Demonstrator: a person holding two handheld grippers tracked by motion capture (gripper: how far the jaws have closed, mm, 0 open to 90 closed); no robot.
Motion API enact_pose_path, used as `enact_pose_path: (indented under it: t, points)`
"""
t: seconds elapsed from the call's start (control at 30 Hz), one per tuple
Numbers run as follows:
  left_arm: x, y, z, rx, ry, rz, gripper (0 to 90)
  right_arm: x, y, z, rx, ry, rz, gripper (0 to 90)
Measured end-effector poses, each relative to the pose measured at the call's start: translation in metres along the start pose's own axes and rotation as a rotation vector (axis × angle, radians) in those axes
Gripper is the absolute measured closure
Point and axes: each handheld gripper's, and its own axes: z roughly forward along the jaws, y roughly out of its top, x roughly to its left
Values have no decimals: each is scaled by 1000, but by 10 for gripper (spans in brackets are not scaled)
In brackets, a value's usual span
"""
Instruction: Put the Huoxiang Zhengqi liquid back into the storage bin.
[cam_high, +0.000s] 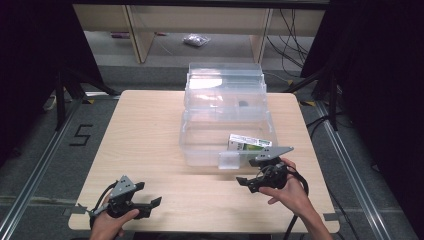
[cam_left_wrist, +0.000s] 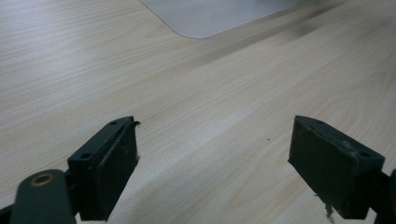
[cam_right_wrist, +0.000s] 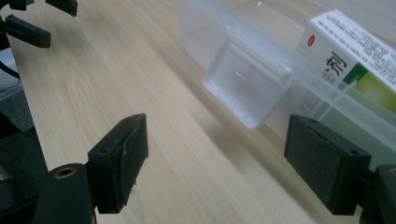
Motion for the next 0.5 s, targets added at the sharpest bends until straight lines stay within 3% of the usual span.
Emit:
enact_pose_path:
  t: [0.17,0.27,0.3,0.33,0.4,0.5]
  points:
    - [0,0,-1,2,3,4,149,-1,-11,2,-1,8,13,225]
    - [0,0,-1,-1,1,6,149,-1,-18,1,-2,4,46,223]
    - [0,0,-1,-2,1,5,149,-3,-20,2,-18,-8,23,223]
    - [0,0,-1,-1,3,1,149,-2,-22,1,-5,1,54,222]
    - [0,0,-1,-1,3,2,149,-3,-26,2,-11,4,61,222]
    - [0,0,-1,2,5,7,149,-5,-30,2,-15,8,50,221]
